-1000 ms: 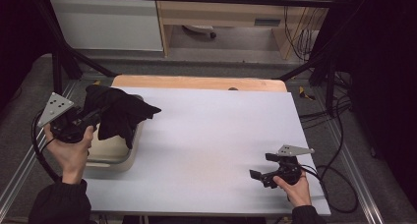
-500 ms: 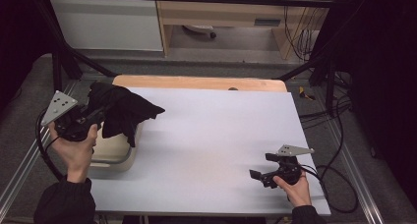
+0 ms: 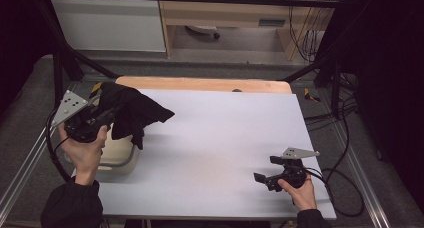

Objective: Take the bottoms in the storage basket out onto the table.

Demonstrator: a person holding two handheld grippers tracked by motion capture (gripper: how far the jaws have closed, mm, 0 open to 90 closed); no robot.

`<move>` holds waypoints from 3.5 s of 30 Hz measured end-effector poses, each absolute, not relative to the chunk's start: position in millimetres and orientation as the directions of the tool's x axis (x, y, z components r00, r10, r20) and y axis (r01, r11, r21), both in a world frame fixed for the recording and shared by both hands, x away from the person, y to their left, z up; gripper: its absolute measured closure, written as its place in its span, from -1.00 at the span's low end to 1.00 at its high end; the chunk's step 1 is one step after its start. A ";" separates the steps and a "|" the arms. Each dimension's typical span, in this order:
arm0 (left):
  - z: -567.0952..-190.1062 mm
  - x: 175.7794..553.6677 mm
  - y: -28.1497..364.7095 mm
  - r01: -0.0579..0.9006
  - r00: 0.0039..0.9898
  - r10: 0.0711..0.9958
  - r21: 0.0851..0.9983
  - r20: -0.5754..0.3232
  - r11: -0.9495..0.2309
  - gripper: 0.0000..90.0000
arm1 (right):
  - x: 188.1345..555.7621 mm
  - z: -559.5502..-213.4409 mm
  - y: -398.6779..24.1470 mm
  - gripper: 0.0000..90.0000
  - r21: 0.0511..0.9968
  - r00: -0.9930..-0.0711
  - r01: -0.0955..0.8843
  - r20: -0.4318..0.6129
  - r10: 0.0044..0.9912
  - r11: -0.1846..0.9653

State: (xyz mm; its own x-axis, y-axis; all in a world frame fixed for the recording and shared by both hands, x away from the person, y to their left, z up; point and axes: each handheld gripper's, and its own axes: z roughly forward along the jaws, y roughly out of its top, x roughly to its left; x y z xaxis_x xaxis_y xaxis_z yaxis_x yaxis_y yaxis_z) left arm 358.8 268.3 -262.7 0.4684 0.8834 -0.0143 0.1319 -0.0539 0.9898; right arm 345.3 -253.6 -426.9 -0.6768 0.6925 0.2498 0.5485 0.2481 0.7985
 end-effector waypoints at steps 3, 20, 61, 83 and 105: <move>-262.5 359.2 265.0 0.131 0.474 0.880 0.990 -0.016 -0.053 0.81 | 345.3 -426.8 -253.7 -0.99 0.798 -0.678 0.549 0.250 0.692 0.249; -263.9 362.2 245.3 0.128 0.510 0.860 0.990 -0.016 -0.058 0.81 | 345.4 -426.9 -253.7 -0.99 0.799 -0.677 0.548 0.249 0.693 0.248; -269.7 366.9 192.5 0.124 0.578 0.816 0.988 0.004 -0.093 0.81 | 344.8 -426.3 -254.0 -0.99 0.799 -0.676 0.549 0.253 0.692 0.244; -273.2 368.0 167.1 0.121 0.615 0.789 0.987 0.009 -0.106 0.81 | 344.8 -426.1 -254.3 -0.99 0.799 -0.676 0.549 0.252 0.692 0.245; -283.9 368.7 142.4 0.134 0.650 0.759 0.981 0.022 -0.143 0.81 | 344.7 -426.1 -254.3 -0.99 0.799 -0.677 0.549 0.252 0.692 0.246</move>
State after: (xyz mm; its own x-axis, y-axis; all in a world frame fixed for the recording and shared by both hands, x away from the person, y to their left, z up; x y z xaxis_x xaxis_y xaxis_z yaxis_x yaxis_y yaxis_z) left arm 368.7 142.4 -283.9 0.6503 0.7594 0.0219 0.1340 -0.1431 0.9806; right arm 344.7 -254.3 -426.1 -0.6766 0.6920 0.2518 0.5486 0.2457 0.7992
